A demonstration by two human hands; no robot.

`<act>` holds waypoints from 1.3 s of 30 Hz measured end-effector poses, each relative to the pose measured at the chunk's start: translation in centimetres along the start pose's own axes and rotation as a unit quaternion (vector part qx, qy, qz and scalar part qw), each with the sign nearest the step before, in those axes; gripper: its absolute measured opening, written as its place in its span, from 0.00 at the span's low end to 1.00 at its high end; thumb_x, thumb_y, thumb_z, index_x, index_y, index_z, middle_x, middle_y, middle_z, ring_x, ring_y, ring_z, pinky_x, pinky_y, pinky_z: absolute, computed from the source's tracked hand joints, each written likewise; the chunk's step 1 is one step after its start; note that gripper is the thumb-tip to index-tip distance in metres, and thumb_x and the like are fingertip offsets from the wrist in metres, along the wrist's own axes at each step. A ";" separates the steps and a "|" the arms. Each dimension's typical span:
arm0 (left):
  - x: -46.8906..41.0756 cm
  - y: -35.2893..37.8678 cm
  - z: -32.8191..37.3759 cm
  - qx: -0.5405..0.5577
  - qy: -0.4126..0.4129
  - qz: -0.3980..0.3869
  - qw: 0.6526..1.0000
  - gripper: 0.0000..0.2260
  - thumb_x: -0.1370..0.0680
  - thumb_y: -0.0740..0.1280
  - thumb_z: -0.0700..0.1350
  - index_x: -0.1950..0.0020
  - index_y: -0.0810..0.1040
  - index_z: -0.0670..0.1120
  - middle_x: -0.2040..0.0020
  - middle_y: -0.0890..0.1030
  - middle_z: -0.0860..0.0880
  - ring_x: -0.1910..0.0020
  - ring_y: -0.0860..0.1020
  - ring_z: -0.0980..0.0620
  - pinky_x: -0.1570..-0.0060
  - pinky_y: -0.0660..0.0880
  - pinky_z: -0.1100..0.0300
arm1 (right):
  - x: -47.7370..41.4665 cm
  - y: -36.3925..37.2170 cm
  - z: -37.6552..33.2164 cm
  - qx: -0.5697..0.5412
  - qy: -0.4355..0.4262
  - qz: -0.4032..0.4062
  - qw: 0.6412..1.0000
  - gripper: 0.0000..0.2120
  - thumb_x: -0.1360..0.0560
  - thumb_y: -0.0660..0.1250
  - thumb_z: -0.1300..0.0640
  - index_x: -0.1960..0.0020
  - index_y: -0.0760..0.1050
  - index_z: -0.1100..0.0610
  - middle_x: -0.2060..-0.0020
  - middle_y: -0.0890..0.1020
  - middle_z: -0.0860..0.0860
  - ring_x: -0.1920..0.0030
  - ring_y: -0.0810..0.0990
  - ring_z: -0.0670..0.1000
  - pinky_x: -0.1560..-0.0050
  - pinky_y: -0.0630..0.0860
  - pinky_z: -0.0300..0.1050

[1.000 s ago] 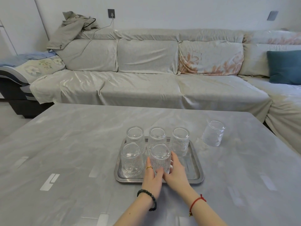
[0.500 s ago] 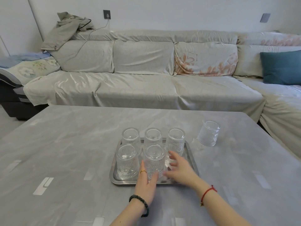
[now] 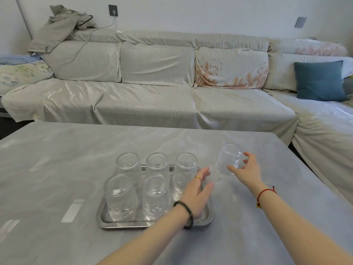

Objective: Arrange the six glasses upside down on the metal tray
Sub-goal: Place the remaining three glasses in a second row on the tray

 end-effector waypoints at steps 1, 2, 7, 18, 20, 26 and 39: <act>-2.3 0.8 0.2 0.009 -0.019 -0.010 1.000 0.20 0.21 0.57 0.45 0.30 0.59 0.49 0.30 0.66 0.48 0.32 0.64 0.56 0.30 0.60 0.60 | -0.6 0.2 0.1 -0.004 0.001 -0.012 1.000 0.39 0.34 0.75 0.59 0.30 0.57 0.59 0.34 0.69 0.62 0.36 0.71 0.61 0.34 0.69 0.57; -4.5 1.5 0.4 0.011 -0.040 -0.017 0.999 0.21 0.21 0.57 0.47 0.29 0.56 0.48 0.28 0.63 0.47 0.30 0.62 0.54 0.29 0.58 0.57 | -1.2 0.4 0.2 -0.015 0.002 -0.024 1.000 0.41 0.34 0.75 0.60 0.29 0.55 0.59 0.32 0.68 0.61 0.34 0.69 0.61 0.33 0.68 0.56; -12.9 4.6 0.8 0.006 -0.124 -0.024 0.992 0.26 0.22 0.53 0.53 0.27 0.49 0.47 0.25 0.55 0.47 0.27 0.57 0.48 0.30 0.54 0.56 | -3.8 1.7 0.8 -0.098 0.032 -0.053 0.993 0.42 0.36 0.76 0.60 0.29 0.55 0.60 0.32 0.69 0.59 0.36 0.71 0.59 0.39 0.70 0.51; -8.2 6.0 0.9 0.132 -0.041 0.000 0.990 0.22 0.22 0.57 0.41 0.28 0.55 0.46 0.26 0.60 0.48 0.29 0.59 0.54 0.27 0.54 0.56 | 1.3 1.2 2.3 -0.161 -0.013 0.046 0.986 0.28 0.40 0.76 0.65 0.44 0.70 0.53 0.49 0.80 0.54 0.52 0.78 0.53 0.56 0.73 0.46; -3.8 5.3 0.2 0.129 -0.004 0.014 0.992 0.23 0.22 0.59 0.44 0.29 0.56 0.54 0.27 0.60 0.55 0.29 0.58 0.61 0.27 0.55 0.60 | 4.4 1.5 2.4 -0.198 -0.020 0.017 0.980 0.29 0.41 0.77 0.65 0.44 0.71 0.51 0.51 0.80 0.49 0.52 0.79 0.47 0.56 0.75 0.42; 5.2 1.2 -0.7 0.109 0.049 0.071 0.990 0.24 0.23 0.61 0.41 0.33 0.56 0.62 0.31 0.59 0.66 0.33 0.57 0.73 0.38 0.56 0.81 | 11.1 4.0 0.9 -0.215 -0.071 -0.085 0.970 0.31 0.44 0.80 0.64 0.46 0.73 0.49 0.54 0.82 0.46 0.58 0.82 0.39 0.65 0.78 0.30; 14.2 -9.8 -4.0 -0.107 0.033 0.157 0.981 0.21 0.25 0.63 0.39 0.39 0.64 0.60 0.36 0.67 0.62 0.34 0.63 0.65 0.41 0.54 0.83 | 14.4 8.7 -1.3 -0.111 -0.090 -0.092 0.986 0.36 0.42 0.80 0.56 0.39 0.68 0.51 0.44 0.78 0.49 0.42 0.76 0.51 0.38 0.73 0.51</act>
Point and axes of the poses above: each hand's wrist, its own x-axis away from the middle knuckle, its own y-axis out of the palm, z = x × y, the point moved 3 cm from there along -x, towards the middle knuckle
